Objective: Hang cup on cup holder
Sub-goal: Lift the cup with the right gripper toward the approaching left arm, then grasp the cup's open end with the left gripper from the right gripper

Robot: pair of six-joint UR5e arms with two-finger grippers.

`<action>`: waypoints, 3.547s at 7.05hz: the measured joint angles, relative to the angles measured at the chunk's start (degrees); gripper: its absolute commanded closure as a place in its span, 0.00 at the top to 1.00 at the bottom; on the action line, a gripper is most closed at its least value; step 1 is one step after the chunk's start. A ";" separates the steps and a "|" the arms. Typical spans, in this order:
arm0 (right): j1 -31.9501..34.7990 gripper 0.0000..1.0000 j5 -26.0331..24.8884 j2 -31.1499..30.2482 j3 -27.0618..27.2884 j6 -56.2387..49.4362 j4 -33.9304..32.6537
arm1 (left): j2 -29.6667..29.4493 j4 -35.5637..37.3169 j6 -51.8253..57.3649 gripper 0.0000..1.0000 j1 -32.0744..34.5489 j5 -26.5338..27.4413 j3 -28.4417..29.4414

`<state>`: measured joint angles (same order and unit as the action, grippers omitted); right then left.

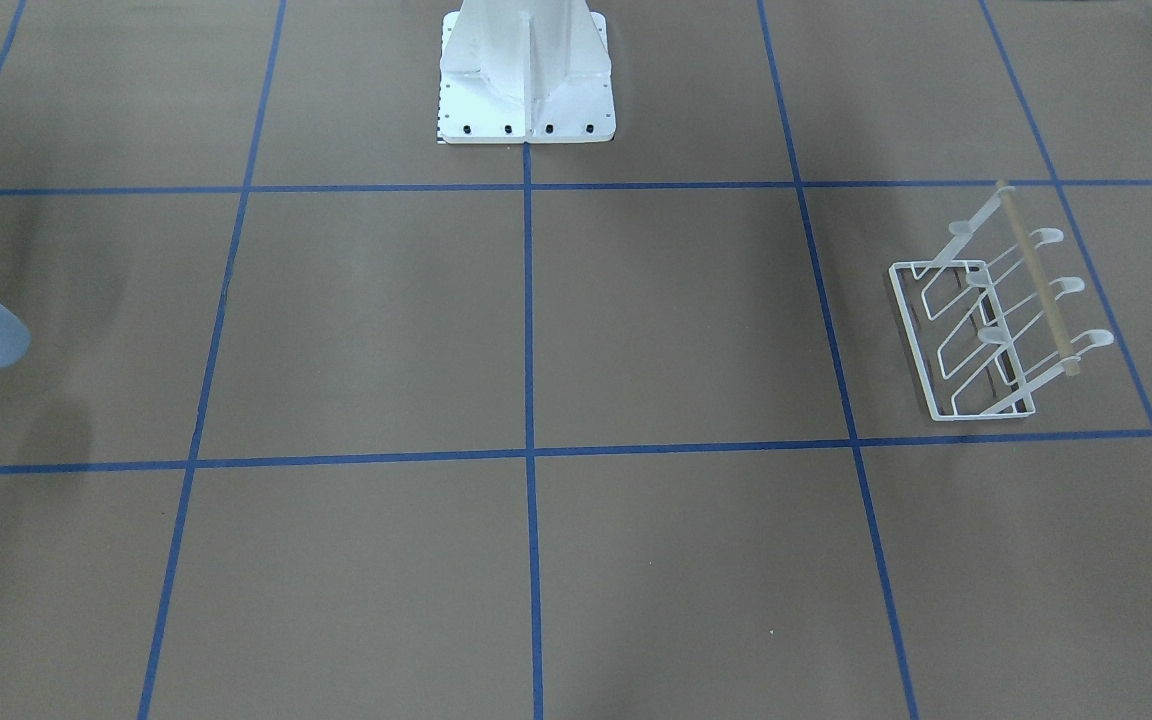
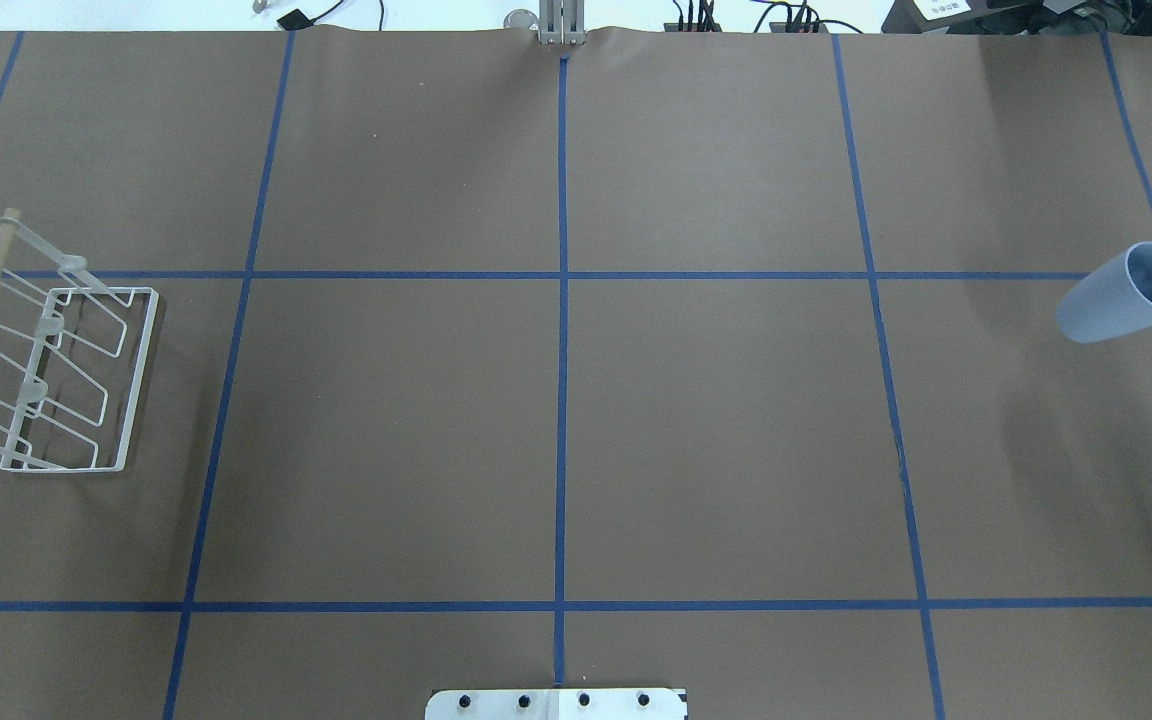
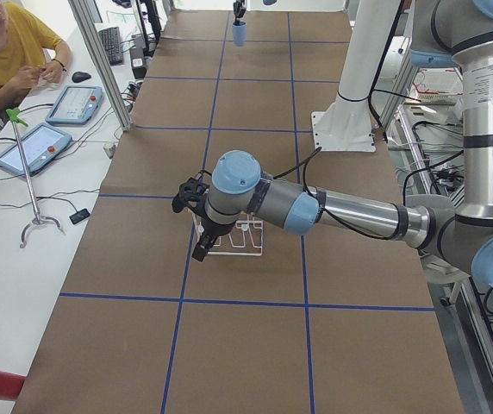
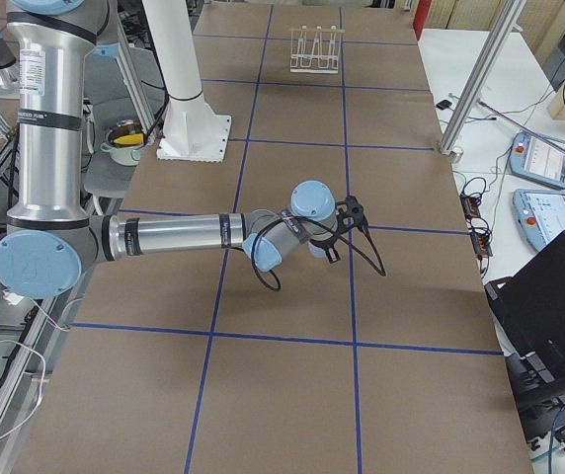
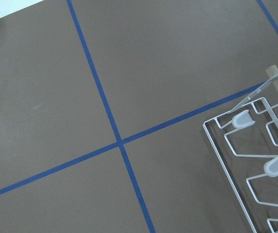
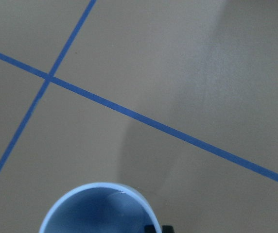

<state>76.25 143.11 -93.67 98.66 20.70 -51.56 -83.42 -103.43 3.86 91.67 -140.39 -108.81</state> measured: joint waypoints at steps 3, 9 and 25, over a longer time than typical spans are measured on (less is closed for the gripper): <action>0.06 0.00 7.03 4.46 0.16 23.04 14.54 | -2.27 -18.90 -27.06 0.99 -1.19 -9.79 -0.62; -2.63 0.00 4.44 9.78 0.10 67.13 49.02 | -9.34 -58.91 -84.40 0.96 -17.05 -2.60 -0.54; -59.20 0.00 -60.15 29.31 -5.46 70.85 75.82 | -25.42 -79.75 -125.62 0.97 -49.53 19.45 -0.96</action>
<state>17.05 82.96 -64.36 93.20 91.55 24.26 -108.84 -183.18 -121.76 42.14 -120.94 -109.77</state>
